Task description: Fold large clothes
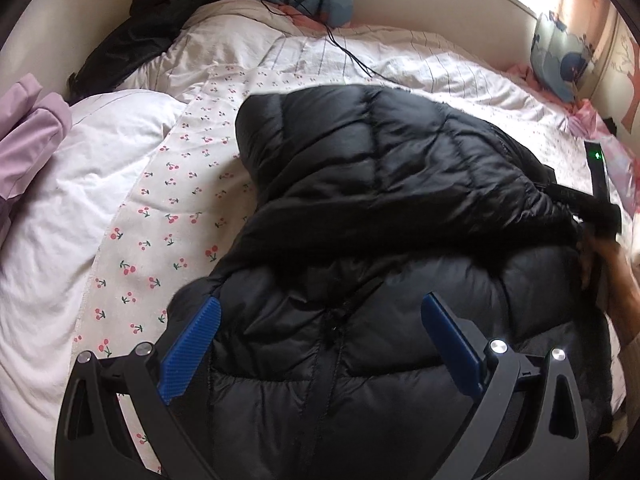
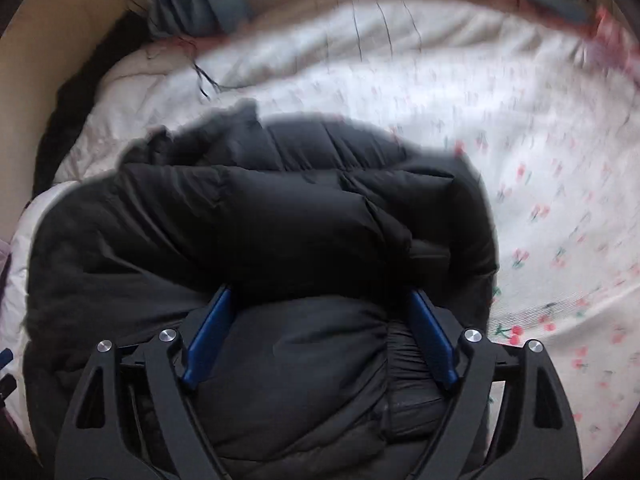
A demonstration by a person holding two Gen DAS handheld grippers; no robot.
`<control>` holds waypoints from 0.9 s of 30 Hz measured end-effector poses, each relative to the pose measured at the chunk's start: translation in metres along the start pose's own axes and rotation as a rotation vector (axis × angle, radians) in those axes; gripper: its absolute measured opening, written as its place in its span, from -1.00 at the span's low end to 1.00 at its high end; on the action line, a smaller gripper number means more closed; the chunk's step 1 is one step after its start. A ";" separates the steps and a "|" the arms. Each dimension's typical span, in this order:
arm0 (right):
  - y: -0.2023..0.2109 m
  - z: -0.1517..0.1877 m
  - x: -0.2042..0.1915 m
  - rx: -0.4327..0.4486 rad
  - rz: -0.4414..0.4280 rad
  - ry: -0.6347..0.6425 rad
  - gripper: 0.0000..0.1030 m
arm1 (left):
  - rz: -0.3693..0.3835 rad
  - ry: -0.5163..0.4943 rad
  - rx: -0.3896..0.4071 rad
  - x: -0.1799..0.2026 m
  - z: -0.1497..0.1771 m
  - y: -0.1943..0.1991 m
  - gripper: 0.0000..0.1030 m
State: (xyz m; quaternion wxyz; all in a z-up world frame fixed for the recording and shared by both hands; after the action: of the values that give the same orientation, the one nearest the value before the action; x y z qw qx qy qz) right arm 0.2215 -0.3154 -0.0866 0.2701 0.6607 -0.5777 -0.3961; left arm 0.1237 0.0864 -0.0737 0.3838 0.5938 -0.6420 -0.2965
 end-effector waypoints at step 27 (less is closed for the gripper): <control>0.192 0.291 0.012 -0.242 -0.647 -0.160 0.85 | 0.451 0.267 -0.334 -0.108 0.171 0.057 0.86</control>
State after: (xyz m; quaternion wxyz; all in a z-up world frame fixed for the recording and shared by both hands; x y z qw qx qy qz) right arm -0.1269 -0.3341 -0.0897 0.1607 0.7397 -0.3066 -0.5771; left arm -0.0507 0.1868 -0.1317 0.6131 0.3986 -0.6439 -0.2249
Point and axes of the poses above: each gripper's, at about its wrist camera, not at the fingertips, and y roughly against the way its jaws point, x to its right, z to its underside, the point moved 5 cm from there along -y, roughly the way its jaws point, and after that the axes turned 9 degrees about y, right-handed, at the moved point
